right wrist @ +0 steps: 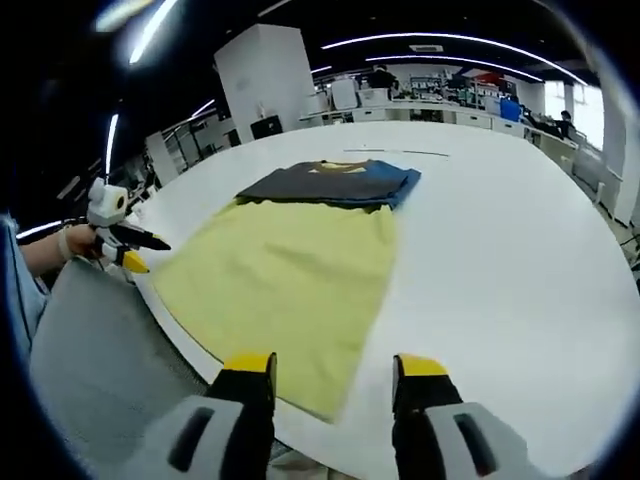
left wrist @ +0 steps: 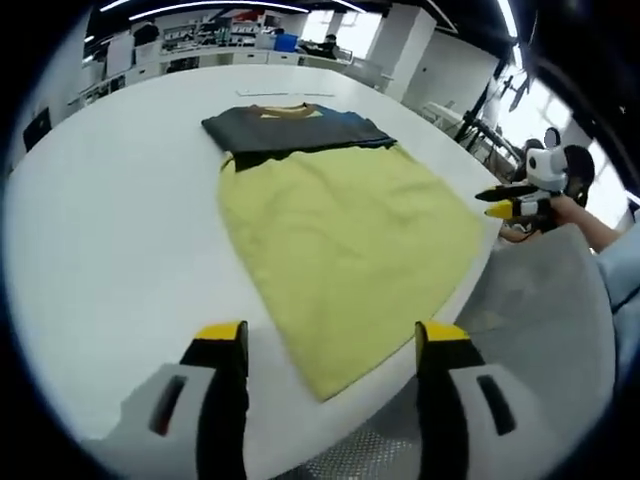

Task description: Fold the garment on the visible template until the final outline fits inside the template.

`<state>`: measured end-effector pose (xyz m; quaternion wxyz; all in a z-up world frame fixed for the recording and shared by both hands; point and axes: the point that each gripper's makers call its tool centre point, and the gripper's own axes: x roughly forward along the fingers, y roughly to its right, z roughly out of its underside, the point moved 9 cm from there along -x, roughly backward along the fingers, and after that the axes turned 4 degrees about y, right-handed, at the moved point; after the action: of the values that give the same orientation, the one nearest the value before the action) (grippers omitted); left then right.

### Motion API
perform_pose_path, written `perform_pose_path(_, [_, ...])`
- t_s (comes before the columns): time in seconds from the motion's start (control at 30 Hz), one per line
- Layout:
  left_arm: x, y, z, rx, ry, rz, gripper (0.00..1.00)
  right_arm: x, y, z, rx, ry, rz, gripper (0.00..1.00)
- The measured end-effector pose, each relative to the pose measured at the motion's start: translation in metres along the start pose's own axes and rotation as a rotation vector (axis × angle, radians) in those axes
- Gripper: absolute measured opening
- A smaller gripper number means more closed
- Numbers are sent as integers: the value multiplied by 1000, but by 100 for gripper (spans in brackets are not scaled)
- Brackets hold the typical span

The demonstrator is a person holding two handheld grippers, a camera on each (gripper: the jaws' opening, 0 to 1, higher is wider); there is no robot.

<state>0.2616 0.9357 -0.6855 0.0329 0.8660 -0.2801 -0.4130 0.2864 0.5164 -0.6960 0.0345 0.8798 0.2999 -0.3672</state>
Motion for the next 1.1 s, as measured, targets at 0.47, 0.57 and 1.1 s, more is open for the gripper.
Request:
perform_pose_path(0.47, [-5,0,10,-84,-63,-37,38,-3,2,13,97,-16,-6,22])
perform_pose_path(0.57, [-6,0,12,-118,-64,-39,32,-4,1,13,112,-8,-18,19])
perform_pose_path(1.1, [-10,-10,17,-177,-106,-58,2,-5,5,13,141,-10,-41,0])
